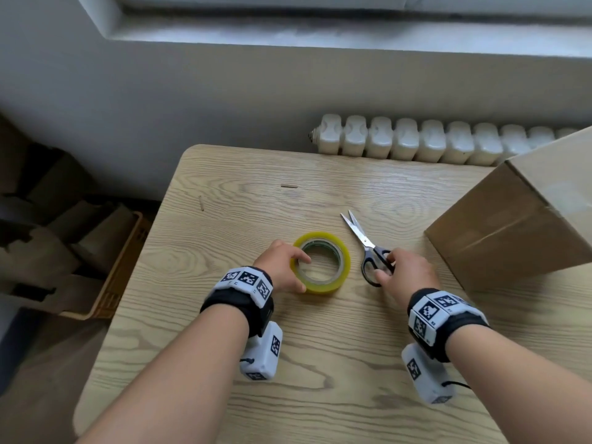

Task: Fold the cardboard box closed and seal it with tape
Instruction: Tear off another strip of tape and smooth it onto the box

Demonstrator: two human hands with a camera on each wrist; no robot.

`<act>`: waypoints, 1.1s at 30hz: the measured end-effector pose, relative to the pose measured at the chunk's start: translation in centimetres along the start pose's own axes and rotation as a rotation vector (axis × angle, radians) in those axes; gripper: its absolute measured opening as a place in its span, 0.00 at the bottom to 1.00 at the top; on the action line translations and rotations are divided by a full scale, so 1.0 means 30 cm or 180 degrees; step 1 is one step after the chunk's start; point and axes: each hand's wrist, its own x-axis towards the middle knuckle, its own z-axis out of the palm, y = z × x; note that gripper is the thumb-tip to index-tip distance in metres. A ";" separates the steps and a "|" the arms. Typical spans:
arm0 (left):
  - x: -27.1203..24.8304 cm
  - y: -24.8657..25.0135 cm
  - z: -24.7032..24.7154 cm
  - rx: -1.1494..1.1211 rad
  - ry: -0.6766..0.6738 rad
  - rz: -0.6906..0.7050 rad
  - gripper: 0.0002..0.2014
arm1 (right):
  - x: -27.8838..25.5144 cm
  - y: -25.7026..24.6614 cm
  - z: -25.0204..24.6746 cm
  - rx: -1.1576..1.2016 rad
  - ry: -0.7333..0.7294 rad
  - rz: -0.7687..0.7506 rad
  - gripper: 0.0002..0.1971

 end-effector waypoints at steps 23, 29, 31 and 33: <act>-0.165 0.307 -0.174 -0.1187 -0.0342 0.0680 0.03 | -0.150 -0.085 -0.280 -0.0267 0.0139 -0.1488 0.38; -0.266 0.445 -0.278 -0.1612 -0.0340 0.0931 0.12 | -0.200 -0.058 -0.431 0.0060 0.0665 -0.1396 0.20; -0.293 0.475 -0.305 -0.1831 -0.0206 0.0996 0.10 | -0.219 -0.055 -0.473 0.0270 0.0661 -0.1321 0.19; -0.318 0.499 -0.329 -0.1970 -0.0099 0.1016 0.08 | -0.229 -0.049 -0.505 0.0615 0.0660 -0.1210 0.18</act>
